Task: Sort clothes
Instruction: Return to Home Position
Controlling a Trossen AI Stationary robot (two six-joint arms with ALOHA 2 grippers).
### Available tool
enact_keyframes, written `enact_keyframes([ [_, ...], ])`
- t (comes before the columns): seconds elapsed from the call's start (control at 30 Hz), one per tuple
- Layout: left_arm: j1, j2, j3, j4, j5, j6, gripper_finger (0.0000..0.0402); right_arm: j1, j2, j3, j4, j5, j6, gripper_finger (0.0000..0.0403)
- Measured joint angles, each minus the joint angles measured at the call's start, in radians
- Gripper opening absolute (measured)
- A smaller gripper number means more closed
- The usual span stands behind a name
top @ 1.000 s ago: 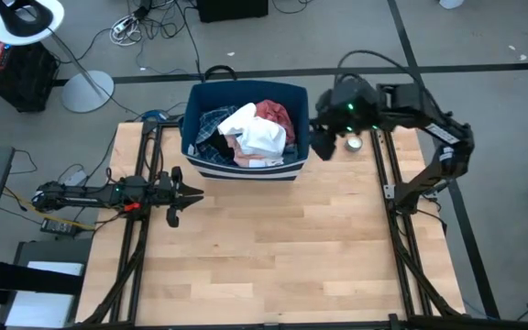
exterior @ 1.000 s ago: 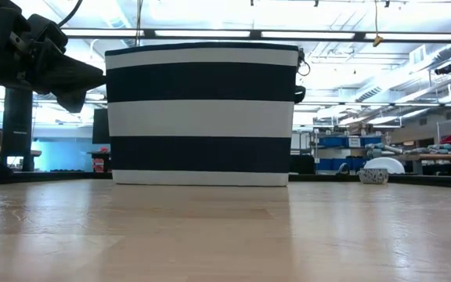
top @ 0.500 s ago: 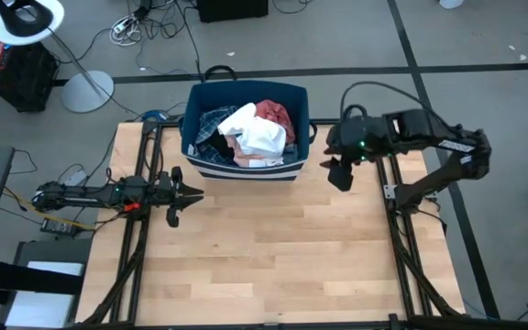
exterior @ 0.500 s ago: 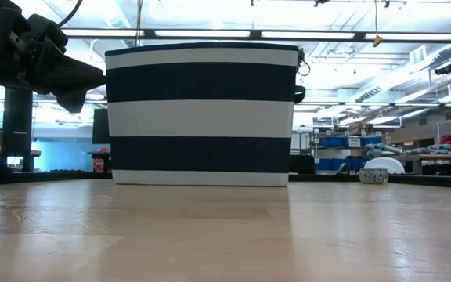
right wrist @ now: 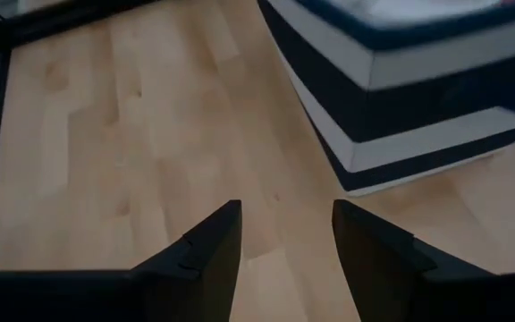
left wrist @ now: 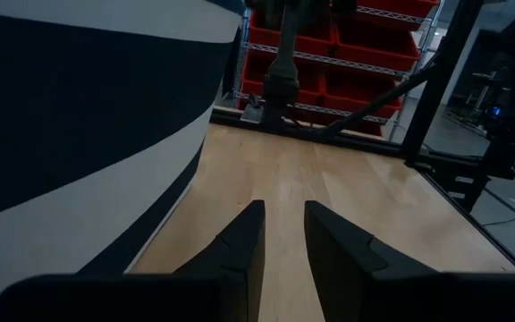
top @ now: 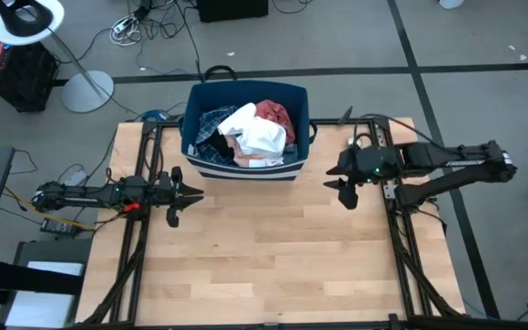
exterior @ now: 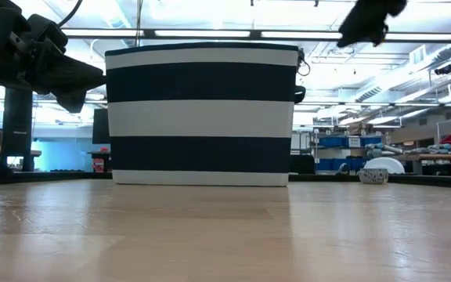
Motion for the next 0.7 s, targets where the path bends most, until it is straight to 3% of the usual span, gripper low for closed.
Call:
enact_keyframes([
  [0.33,0.000,0.000,0.000,0.000,0.000,0.000,0.0087,0.000,-0.242,-0.421,0.339,-0.044,0.010,0.0177],
  [0.7,0.000,0.000,0.000,0.000,0.000,0.000,0.0087,0.000,-0.443,-0.742,0.591,-0.045,0.000,0.0176],
])
